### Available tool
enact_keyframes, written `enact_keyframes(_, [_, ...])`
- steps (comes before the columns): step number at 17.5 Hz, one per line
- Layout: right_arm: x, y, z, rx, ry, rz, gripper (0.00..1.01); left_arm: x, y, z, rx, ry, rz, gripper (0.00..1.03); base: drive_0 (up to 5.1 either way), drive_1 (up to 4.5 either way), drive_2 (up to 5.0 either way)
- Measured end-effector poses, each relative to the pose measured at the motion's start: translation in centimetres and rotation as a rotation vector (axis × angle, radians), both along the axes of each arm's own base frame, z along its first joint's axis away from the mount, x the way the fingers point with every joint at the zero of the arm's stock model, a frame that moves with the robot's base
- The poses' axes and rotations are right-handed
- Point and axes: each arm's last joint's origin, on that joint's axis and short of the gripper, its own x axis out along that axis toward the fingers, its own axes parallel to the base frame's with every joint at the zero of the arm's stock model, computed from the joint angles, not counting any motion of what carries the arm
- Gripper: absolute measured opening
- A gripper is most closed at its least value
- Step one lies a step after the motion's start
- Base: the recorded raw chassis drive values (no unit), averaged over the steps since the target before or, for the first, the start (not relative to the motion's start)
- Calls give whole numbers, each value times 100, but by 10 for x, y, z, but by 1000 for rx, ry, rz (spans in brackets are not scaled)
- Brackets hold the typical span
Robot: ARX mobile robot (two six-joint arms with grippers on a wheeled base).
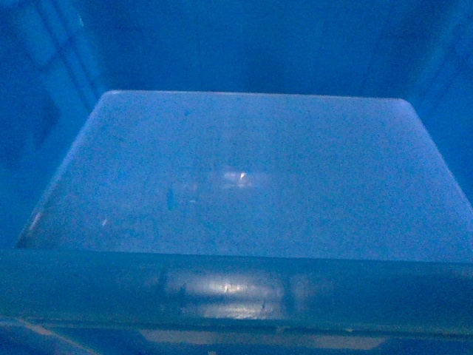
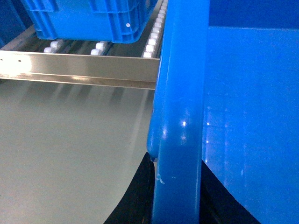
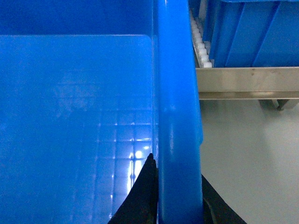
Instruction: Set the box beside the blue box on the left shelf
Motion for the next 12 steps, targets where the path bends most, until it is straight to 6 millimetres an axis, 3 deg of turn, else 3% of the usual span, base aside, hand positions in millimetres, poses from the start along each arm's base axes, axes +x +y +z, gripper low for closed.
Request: enact_keyframes(12, [0,0,0,0,-3,-1,9,0,0,0,-2,-2,-1,13,14,446,-418])
